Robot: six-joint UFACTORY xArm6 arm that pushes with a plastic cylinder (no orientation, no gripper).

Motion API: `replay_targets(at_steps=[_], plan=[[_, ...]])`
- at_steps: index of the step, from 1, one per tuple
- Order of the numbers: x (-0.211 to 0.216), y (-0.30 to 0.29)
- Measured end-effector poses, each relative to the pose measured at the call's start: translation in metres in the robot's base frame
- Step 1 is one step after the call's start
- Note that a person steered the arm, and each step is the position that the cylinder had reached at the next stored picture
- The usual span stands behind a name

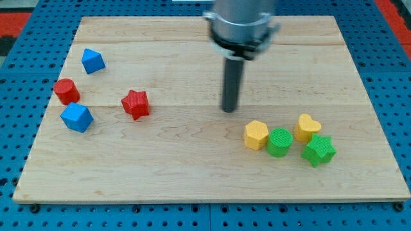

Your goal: Slide the red star to the top left of the yellow hexagon

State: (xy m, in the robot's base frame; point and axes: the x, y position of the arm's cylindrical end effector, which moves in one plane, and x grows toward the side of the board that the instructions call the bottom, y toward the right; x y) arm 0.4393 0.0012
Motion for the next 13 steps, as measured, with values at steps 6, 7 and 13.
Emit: replay_targets(at_steps=[6, 7, 13], plan=[[-0.003, -0.218], [0.022, -0.129], [0.046, -0.051]])
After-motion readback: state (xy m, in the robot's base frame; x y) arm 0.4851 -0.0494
